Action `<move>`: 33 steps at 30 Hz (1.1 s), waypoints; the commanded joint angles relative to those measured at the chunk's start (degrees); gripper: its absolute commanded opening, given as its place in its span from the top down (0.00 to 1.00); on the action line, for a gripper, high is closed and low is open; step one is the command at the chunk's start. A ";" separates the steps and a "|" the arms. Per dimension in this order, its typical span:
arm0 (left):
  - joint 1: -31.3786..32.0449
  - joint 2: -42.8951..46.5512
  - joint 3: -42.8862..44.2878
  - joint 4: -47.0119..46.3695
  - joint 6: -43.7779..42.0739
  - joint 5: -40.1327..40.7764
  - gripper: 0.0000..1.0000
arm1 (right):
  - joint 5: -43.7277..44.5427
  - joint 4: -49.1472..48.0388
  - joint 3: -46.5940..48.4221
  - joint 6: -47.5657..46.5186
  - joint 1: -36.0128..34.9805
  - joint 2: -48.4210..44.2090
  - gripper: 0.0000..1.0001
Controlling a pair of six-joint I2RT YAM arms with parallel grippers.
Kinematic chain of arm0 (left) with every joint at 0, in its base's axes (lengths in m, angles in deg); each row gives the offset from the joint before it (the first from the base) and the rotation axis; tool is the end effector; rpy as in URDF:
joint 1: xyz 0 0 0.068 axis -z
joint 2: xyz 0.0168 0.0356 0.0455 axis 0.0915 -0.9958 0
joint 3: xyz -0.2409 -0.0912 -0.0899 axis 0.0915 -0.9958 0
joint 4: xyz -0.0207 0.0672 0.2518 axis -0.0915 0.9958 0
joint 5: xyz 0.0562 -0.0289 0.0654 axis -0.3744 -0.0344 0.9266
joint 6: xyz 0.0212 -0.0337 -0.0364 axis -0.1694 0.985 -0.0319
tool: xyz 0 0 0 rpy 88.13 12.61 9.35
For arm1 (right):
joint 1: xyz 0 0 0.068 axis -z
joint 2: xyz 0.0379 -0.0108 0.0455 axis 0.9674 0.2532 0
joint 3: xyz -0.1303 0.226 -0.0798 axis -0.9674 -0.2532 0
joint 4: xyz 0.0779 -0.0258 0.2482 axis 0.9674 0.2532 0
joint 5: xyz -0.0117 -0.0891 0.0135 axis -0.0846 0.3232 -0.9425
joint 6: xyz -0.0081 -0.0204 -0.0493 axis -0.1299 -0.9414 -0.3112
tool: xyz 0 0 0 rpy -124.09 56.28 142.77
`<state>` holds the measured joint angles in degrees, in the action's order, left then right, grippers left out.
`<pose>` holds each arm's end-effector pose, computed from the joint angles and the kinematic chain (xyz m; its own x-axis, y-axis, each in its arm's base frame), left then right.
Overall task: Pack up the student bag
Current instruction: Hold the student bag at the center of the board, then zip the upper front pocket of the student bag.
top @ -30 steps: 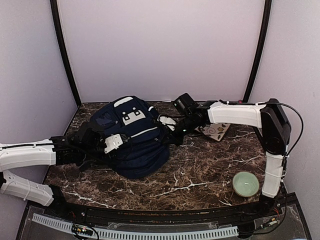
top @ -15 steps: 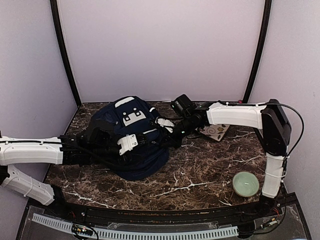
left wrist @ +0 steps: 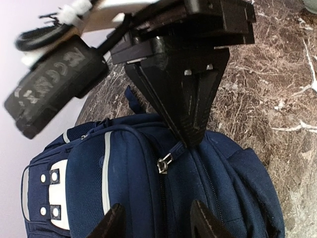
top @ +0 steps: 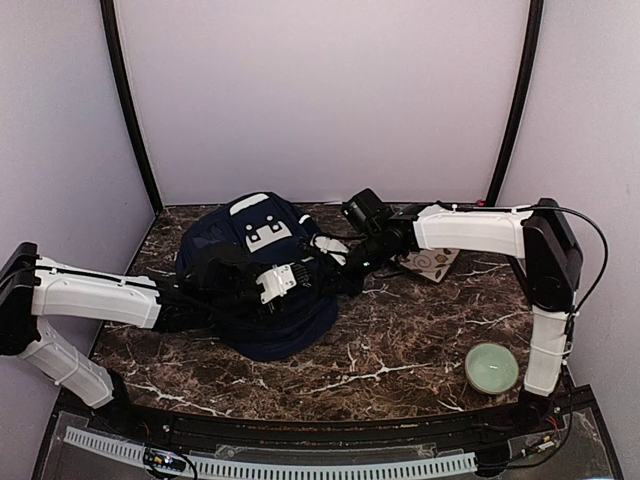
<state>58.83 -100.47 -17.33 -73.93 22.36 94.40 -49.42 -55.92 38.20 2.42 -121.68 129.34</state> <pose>0.1872 -0.2441 0.2288 0.1995 0.6352 -0.7461 0.7116 0.4295 0.5560 0.2819 0.3197 0.2230 -0.2614 -0.6934 -0.6715 -0.9652 0.1958 0.1735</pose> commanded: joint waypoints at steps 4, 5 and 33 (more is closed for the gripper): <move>-1.10 -7.14 6.65 5.91 0.14 1.49 0.59 | -2.42 -0.80 -0.40 0.52 -0.05 -2.45 1.00; -1.11 -7.58 6.60 5.64 0.06 1.73 0.60 | -2.36 -0.80 -0.41 0.57 0.07 -2.49 1.00; -1.11 3.78 -1.77 3.95 0.24 0.04 0.98 | 5.52 2.09 18.82 -0.52 11.23 12.70 1.00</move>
<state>57.48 -100.69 -17.44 -71.59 21.20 96.93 -50.60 -53.12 51.53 0.61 -113.57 138.13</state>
